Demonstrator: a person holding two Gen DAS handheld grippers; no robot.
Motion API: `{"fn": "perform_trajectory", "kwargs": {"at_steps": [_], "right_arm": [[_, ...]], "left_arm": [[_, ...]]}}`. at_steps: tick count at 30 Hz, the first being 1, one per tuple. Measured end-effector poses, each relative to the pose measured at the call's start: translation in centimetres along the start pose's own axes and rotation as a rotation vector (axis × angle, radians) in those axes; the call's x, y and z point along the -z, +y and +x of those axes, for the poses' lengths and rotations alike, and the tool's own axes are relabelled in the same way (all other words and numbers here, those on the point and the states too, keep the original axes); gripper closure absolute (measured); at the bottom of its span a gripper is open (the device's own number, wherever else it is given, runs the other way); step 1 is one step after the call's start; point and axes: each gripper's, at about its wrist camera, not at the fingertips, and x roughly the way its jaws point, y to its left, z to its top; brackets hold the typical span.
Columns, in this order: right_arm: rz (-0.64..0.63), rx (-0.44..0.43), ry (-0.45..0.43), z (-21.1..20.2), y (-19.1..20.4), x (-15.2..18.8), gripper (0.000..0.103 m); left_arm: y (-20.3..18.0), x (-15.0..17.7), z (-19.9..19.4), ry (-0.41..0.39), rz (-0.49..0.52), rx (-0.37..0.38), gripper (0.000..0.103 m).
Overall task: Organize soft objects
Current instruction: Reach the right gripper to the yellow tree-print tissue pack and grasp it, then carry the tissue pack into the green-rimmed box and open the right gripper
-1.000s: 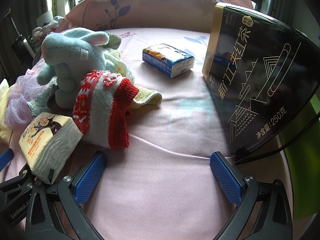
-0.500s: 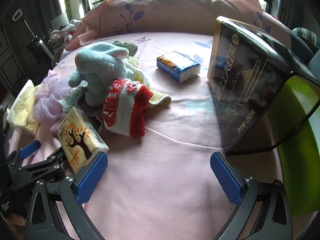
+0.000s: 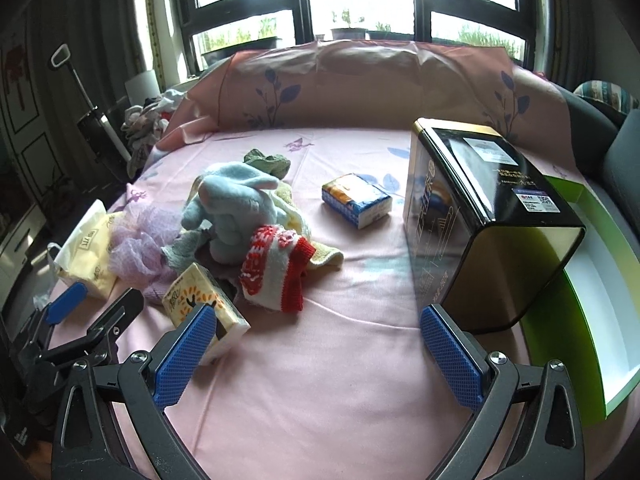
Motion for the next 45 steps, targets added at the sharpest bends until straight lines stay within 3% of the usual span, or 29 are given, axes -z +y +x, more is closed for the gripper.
{"fn": "perform_trajectory", "kwargs": {"at_steps": [4,8,13,19,23,26,30,34,38,41,45], "right_arm": [[0.009,-0.006,-0.020,-0.3,0.3,-0.1,0.006],[0.017,-0.014,-0.028,-0.5,0.3,-0.2,0.013],[0.049,-0.021,-0.081,-1.6,0.0,-0.7,0.026],[0.172,-0.208,-0.045,-1.2,-1.3,-1.2,0.045],[0.211,-0.282,0.018,0.5,-0.9,-1.2,0.045],[0.219,-0.348,0.062,1.8,-0.1,-1.7,0.053],[0.162,-0.414,0.143,3.5,1.9,-2.4,0.056],[0.060,-0.357,0.262,5.9,4.6,-3.2,0.056],[0.046,-0.376,0.281,7.5,5.3,-3.0,0.055],[0.053,-0.333,0.313,8.7,5.2,-2.1,0.055],[0.035,-0.336,0.316,8.9,5.4,-1.7,0.055]], "left_arm": [[0.1,0.0,0.1,0.009,-0.003,0.021,0.006],[0.6,0.2,-0.1,0.014,-0.040,0.036,0.023],[1.4,0.2,-0.4,0.023,-0.110,0.092,0.038],[0.8,0.2,-0.2,0.074,-0.111,0.223,0.063],[-0.4,0.2,-0.1,0.106,-0.083,0.291,0.065],[-0.9,0.8,0.6,0.179,-0.095,0.321,0.067],[-1.2,1.2,1.2,0.241,-0.116,0.342,0.071],[-1.2,1.2,1.8,0.269,-0.143,0.364,0.071],[-1.3,1.2,2.2,0.293,-0.141,0.347,0.071],[-1.7,1.3,2.9,0.304,-0.101,0.287,0.071],[-1.7,1.3,3.3,0.316,-0.124,0.306,0.072]]}}
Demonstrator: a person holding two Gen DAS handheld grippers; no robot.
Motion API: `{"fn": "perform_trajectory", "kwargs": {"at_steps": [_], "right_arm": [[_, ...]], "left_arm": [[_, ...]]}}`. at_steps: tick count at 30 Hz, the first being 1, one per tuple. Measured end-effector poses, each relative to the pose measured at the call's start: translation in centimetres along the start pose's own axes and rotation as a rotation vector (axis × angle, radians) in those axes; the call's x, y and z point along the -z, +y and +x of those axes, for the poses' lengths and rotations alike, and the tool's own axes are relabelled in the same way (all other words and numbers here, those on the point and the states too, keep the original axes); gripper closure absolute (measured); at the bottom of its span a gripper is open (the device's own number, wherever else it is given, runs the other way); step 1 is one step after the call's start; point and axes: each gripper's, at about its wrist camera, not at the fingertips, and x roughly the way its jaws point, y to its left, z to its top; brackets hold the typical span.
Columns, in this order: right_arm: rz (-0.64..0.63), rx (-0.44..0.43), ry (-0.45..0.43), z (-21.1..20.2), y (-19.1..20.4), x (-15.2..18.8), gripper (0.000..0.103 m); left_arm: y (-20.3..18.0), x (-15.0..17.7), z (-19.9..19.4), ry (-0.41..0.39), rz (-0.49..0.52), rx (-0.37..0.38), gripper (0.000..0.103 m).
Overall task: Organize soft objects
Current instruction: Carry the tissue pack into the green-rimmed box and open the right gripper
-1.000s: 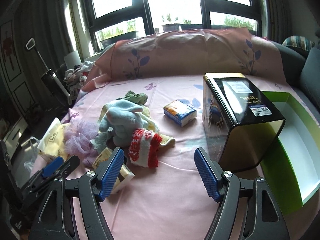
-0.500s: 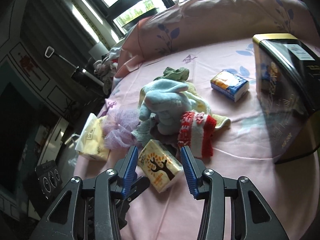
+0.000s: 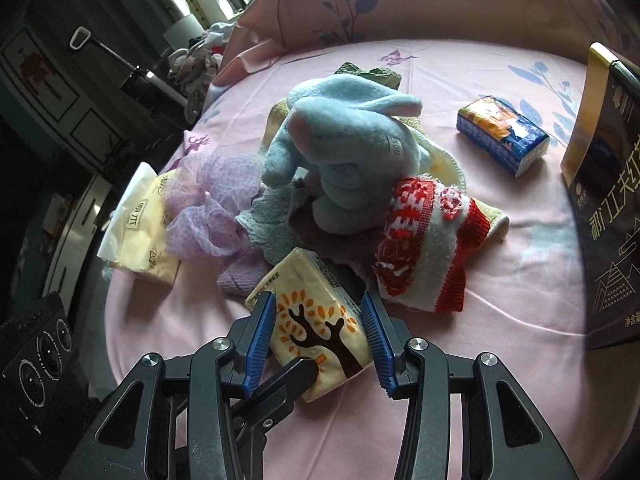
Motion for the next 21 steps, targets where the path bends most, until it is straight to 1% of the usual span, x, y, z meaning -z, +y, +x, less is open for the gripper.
{"fn": "perform_trajectory", "kwargs": {"at_steps": [3,4,5,7,11,15,18,21], "right_arm": [[0.018,-0.008,0.017,0.3,-0.5,0.6,0.055],[0.027,-0.023,0.020,0.3,-0.7,0.9,0.055],[0.039,-0.046,0.016,0.1,-0.9,1.0,0.055],[0.051,-0.055,-0.005,-0.8,-1.0,1.2,0.055],[0.070,-0.086,-0.082,-3.7,-1.7,1.1,0.055],[0.119,-0.106,-0.177,-7.9,-3.1,0.8,0.055],[0.154,-0.096,-0.282,-11.9,-4.5,0.8,0.055],[0.206,-0.065,-0.366,-15.4,-6.3,1.5,0.055]], "left_arm": [[-0.4,0.1,0.0,-0.003,0.044,-0.023,0.076],[-0.5,0.2,-0.2,-0.014,0.053,-0.032,0.077],[-0.7,0.2,-0.4,-0.022,0.064,-0.038,0.077],[-1.3,0.2,-0.9,-0.046,0.094,-0.030,0.077],[-3.5,-0.4,-2.5,-0.110,0.158,-0.025,0.077],[-7.1,-1.5,-3.9,-0.172,0.261,-0.016,0.077],[-10.6,-2.4,-4.6,-0.213,0.330,0.024,0.077],[-14.0,-3.1,-4.6,-0.207,0.385,0.075,0.075]]}}
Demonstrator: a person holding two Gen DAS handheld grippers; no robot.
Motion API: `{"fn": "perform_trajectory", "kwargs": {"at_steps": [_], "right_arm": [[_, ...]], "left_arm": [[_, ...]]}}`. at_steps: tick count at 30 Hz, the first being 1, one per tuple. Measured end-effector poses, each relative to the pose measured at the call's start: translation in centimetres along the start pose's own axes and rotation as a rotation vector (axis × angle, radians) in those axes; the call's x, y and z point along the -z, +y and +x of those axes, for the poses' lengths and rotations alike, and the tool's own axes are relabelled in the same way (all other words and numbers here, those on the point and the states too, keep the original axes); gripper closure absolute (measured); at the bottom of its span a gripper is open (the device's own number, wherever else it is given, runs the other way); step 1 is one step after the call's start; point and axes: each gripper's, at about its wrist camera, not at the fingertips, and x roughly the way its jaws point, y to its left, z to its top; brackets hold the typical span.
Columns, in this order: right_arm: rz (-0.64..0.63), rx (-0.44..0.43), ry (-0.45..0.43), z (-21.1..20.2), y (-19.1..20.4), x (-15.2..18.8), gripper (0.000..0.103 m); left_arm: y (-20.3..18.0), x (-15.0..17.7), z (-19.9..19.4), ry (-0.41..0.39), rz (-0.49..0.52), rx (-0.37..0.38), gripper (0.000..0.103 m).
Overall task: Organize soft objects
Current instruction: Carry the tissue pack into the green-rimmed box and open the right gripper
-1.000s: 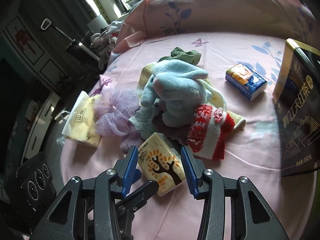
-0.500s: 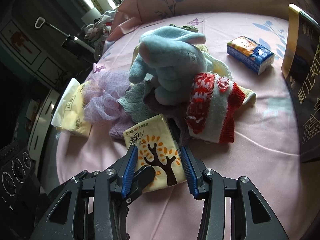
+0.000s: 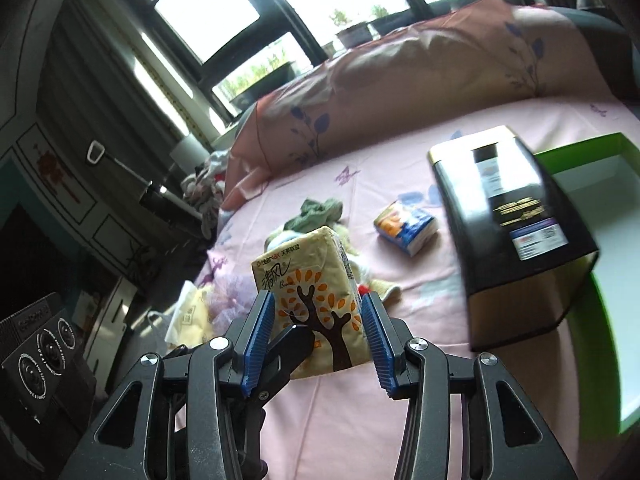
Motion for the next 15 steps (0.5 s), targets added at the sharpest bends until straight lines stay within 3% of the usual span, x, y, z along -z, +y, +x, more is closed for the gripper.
{"fn": "perform_trajectory", "kwargs": {"at_steps": [5,15], "right_arm": [[0.077,0.090,-0.057,-4.8,-2.6,-2.3,0.055],[0.121,0.281,-0.071,-10.1,-7.3,-4.9,0.055]], "left_arm": [[-5.5,-3.0,0.9,0.022,0.125,0.084,0.075],[-11.6,-5.8,5.2,0.137,0.117,0.297,0.074]]}}
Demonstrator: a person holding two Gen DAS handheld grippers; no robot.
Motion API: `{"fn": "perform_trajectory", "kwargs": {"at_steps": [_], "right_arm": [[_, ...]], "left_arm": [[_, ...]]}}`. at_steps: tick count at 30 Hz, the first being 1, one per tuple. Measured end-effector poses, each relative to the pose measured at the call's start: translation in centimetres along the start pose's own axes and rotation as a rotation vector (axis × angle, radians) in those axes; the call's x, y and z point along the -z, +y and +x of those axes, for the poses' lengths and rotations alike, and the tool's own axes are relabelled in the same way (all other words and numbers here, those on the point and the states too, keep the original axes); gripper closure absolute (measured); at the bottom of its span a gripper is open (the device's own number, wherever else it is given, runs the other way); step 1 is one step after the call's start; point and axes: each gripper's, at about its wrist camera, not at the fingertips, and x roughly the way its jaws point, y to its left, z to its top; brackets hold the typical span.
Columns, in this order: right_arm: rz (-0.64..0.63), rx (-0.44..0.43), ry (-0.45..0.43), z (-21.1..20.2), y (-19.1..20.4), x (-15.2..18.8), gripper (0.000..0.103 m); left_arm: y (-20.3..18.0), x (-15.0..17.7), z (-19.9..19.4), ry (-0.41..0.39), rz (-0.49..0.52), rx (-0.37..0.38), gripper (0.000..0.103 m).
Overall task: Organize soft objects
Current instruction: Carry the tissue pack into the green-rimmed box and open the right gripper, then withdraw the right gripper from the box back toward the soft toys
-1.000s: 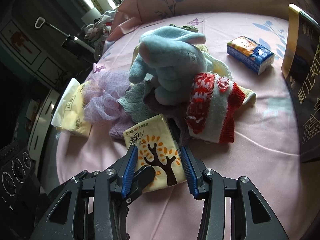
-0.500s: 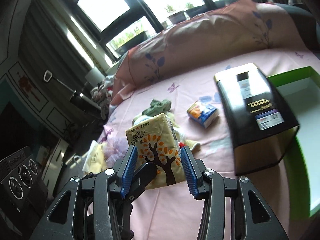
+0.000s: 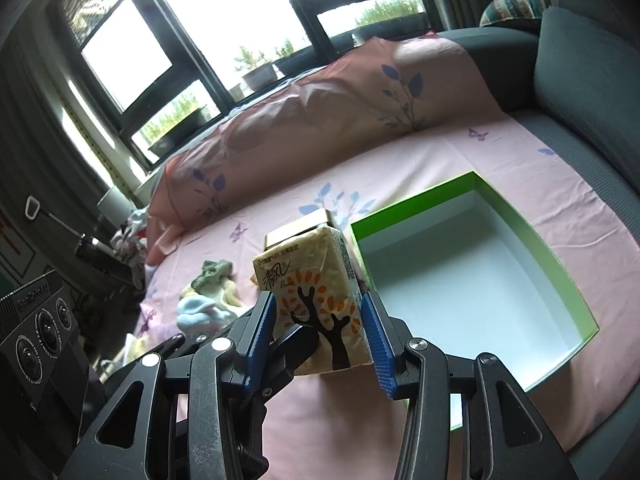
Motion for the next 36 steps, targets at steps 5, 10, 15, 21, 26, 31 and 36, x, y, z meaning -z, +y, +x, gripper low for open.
{"fn": "perform_trajectory", "kwargs": {"at_steps": [5,10,15,21,26,31,36], "right_arm": [[0.110,-0.006,0.015,0.4,-4.2,-0.3,0.055],[0.163,0.019,0.018,0.1,-7.1,-0.3,0.055],[0.224,0.045,0.024,0.3,-9.6,0.1,0.055],[0.285,0.078,-0.003,0.6,-11.3,0.8,0.055],[0.335,0.093,-0.032,0.3,-11.9,1.5,0.047],[0.365,0.020,-0.044,0.4,-11.6,2.5,0.029],[0.324,0.141,-0.058,-0.3,-9.8,2.7,0.029]], "left_arm": [[-1.9,-0.5,3.4,0.065,0.026,0.019,0.074],[-3.4,-0.8,6.2,0.115,0.051,0.049,0.074],[-4.7,-0.6,8.6,0.164,0.066,0.068,0.074],[-4.8,-0.5,10.3,0.213,0.062,0.099,0.075],[-5.1,0.0,9.6,0.227,0.054,0.148,0.075],[-4.3,0.3,7.0,0.190,0.091,0.108,0.072],[-2.1,0.4,4.3,0.147,0.059,0.054,0.072]]}}
